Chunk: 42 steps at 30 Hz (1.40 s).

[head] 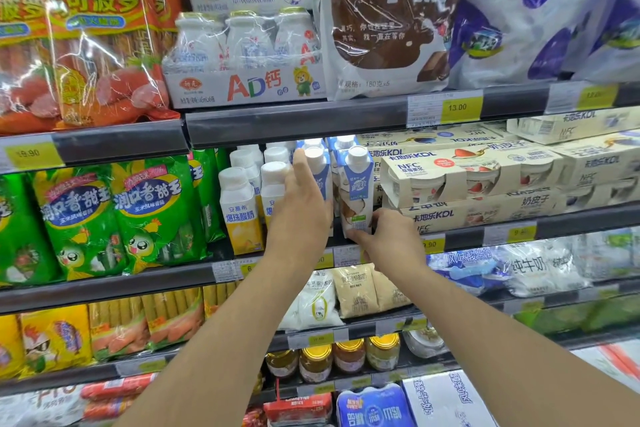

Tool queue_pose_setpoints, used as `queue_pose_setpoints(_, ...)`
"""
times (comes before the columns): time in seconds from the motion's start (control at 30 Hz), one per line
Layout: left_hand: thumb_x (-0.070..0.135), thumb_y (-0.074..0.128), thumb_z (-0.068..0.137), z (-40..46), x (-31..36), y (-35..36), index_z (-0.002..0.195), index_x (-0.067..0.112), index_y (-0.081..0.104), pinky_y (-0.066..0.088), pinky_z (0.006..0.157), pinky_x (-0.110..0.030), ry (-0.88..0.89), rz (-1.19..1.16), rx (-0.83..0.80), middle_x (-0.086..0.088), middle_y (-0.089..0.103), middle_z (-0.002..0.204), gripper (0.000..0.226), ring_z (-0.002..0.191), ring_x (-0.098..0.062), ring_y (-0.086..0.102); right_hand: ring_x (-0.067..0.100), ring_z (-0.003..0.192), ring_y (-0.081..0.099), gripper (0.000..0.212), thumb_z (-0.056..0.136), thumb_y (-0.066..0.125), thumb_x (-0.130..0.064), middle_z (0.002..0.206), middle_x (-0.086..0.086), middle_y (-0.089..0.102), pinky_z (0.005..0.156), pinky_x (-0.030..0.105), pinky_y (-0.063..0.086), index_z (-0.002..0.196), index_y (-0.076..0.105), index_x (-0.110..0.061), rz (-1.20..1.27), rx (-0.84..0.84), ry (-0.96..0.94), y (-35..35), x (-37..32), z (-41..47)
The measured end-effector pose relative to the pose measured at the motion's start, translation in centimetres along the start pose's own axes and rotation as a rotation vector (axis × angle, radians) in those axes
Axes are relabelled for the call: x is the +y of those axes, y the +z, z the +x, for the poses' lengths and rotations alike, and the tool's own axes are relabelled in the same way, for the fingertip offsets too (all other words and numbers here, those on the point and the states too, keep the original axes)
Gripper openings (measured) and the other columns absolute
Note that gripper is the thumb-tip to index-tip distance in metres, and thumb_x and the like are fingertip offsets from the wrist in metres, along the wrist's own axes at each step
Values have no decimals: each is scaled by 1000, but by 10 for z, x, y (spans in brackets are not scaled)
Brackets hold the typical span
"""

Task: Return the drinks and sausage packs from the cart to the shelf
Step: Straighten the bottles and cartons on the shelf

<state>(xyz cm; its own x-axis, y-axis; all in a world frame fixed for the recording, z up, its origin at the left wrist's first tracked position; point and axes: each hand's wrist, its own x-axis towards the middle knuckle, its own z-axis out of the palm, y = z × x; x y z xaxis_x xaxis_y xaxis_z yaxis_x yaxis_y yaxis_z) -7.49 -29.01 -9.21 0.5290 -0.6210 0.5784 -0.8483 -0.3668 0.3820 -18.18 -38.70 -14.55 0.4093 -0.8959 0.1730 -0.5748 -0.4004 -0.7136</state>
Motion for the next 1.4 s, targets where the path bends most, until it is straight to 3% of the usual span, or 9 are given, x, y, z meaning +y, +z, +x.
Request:
queue_pose_setpoints(0.13, 17, 60, 94, -2, -2, 6, 146, 18, 1, 45, 55, -25, 39, 39, 9, -12, 44, 138, 79, 76, -23, 67, 24, 66, 68, 30, 78, 72, -50, 72, 1, 69, 58, 43, 61, 84, 66, -21, -18, -7, -2, 0, 0, 3)
queue_pose_setpoints(0.23, 20, 59, 94, -3, -2, 9, 146, 22, -1, 55, 59, -33, 18, 38, -7, -11, 48, 137, 79, 76, -23, 67, 23, 61, 67, 31, 79, 72, -51, 70, -1, 70, 59, 42, 62, 86, 67, -22, -32, -20, 10, -1, 1, 4)
queue_pose_setpoints(0.4, 31, 57, 95, -2, 4, 15, 152, 16, -5, 57, 72, -39, -99, -5, -32, -10, 56, 127, 86, 96, -25, 65, 26, 61, 67, 31, 78, 71, -51, 72, 1, 69, 60, 43, 61, 83, 66, -21, -29, -23, -8, -1, 2, 5)
queue_pose_setpoints(0.63, 33, 53, 97, -5, 13, 20, 153, 5, -8, 39, 66, -28, -165, 122, -96, -15, 47, 141, 87, 103, -29, 66, 25, 59, 66, 32, 78, 72, -52, 73, 1, 68, 58, 41, 61, 82, 65, -20, -32, -14, -18, 0, 4, 7)
queue_pose_setpoints(0.9, 39, 59, 93, -2, 7, 32, 148, 3, 4, 53, 71, -38, -237, 101, -115, -15, 65, 114, 85, 97, -33, 68, 25, 64, 67, 32, 76, 71, -53, 72, 0, 67, 55, 41, 61, 81, 63, -22, -41, -6, -32, 4, 7, 8)
queue_pose_setpoints(1.17, 36, 65, 90, -6, 11, 26, 144, 3, 14, 53, 70, -36, -241, 71, -100, -14, 65, 111, 82, 96, -33, 68, 25, 66, 67, 35, 75, 70, -55, 74, 1, 67, 55, 41, 61, 81, 61, -22, -59, -2, -47, 5, 8, 10)
queue_pose_setpoints(1.4, 41, 60, 92, -8, 10, 25, 143, -1, 15, 42, 62, -28, -176, 183, -80, -9, 68, 105, 80, 90, -26, 70, 25, 68, 67, 35, 76, 70, -55, 77, 2, 66, 57, 43, 61, 83, 61, -22, -68, -7, -40, 4, 7, 10)
